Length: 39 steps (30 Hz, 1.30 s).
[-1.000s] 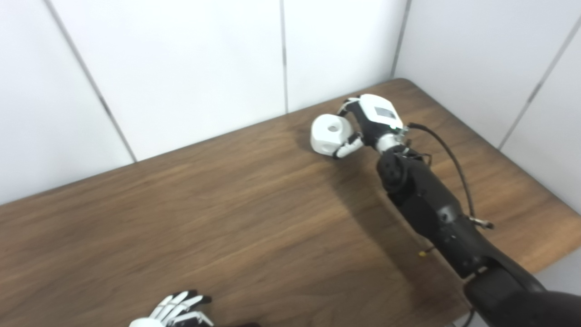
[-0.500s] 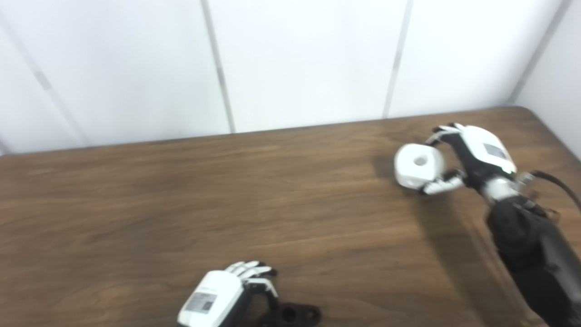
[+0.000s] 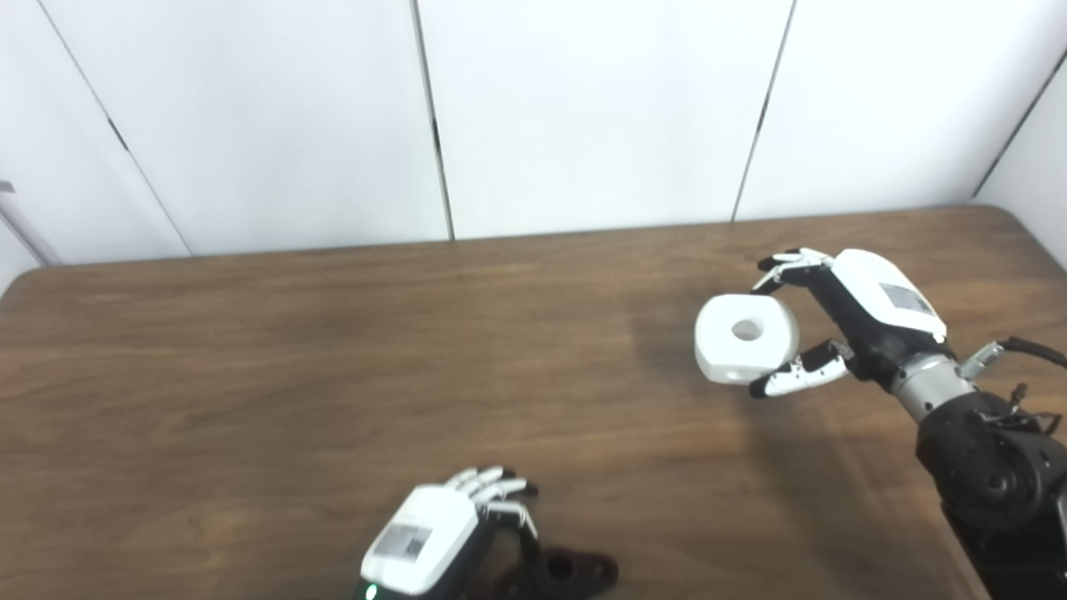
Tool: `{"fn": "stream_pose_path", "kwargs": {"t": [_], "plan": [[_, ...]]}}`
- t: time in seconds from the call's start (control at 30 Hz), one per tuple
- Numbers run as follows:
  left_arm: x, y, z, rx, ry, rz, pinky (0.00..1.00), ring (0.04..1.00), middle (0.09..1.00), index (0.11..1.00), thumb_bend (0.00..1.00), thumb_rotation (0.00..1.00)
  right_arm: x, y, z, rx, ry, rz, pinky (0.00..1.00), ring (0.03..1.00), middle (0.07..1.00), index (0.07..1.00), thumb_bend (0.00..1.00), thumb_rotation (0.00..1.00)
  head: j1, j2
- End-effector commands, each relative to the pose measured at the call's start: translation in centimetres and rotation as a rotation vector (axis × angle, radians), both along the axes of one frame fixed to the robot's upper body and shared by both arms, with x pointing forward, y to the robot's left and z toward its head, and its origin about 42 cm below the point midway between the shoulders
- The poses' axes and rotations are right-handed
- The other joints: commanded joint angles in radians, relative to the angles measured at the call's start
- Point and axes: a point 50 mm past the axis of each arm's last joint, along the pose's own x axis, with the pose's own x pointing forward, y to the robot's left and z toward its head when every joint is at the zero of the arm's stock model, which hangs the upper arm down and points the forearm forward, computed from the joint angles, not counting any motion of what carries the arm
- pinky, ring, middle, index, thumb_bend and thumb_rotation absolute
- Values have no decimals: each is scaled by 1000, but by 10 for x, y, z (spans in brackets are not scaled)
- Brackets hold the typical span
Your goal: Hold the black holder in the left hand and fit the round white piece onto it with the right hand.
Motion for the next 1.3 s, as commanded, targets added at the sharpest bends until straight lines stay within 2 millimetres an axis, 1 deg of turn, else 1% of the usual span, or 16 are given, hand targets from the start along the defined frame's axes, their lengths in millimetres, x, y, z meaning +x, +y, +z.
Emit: {"fn": "stream_pose_path", "kwargs": {"t": [0.0, 0.07, 0.13, 0.37, 0.5, 0.7, 0.77, 0.87, 1.07, 1.2, 1.27], "plan": [[-8, 2, -22, 64, 128, -19, 883, 898, 834, 488, 519, 46, -8, 3, 19, -4, -69, 9, 785, 898, 830, 486, 518, 139, -5, 8], [-7, 2, -21, 65, 129, -19, 887, 900, 836, 488, 519, 46, -18, 8, 18, -4, -60, 16, 810, 896, 828, 486, 518, 140, -12, 20], [-5, 3, -18, 68, 132, -20, 891, 903, 839, 488, 518, 46, -28, 12, 18, -6, -57, 21, 814, 893, 827, 486, 519, 141, -22, 36], [-3, 5, -19, 79, 139, -20, 901, 907, 840, 488, 518, 46, -57, 28, 17, 42, -58, 29, 815, 895, 830, 485, 519, 139, -41, 50], [-4, 5, -18, 72, 144, -15, 903, 908, 841, 489, 518, 46, -68, 39, 16, 75, -49, 33, 826, 896, 832, 486, 519, 141, -35, 58], [-4, 6, -17, 71, 141, -7, 893, 903, 838, 488, 518, 47, -80, 54, 15, 141, -40, 45, 843, 913, 842, 486, 518, 139, -32, 59], [-4, 6, -16, 70, 137, 0, 891, 902, 836, 488, 519, 47, -84, 59, 16, 156, -43, 63, 827, 913, 842, 486, 517, 138, -33, 72], [-3, 5, -13, 73, 135, 13, 891, 899, 833, 488, 519, 47, -89, 65, 18, 175, -44, 82, 831, 918, 843, 485, 517, 137, -22, 83], [-2, 2, -14, 84, 140, 16, 893, 902, 837, 489, 518, 48, -104, 76, 19, 193, -42, 115, 833, 921, 844, 485, 517, 140, 22, 71], [-1, -1, -16, 83, 137, 15, 889, 898, 836, 489, 518, 48, -110, 82, 16, 186, -36, 139, 910, 929, 845, 485, 517, 138, 37, 70], [-1, -3, -17, 77, 134, 18, 887, 896, 833, 488, 518, 47, -112, 84, 15, 191, -35, 147, 930, 929, 843, 485, 517, 138, 43, 74]]}}
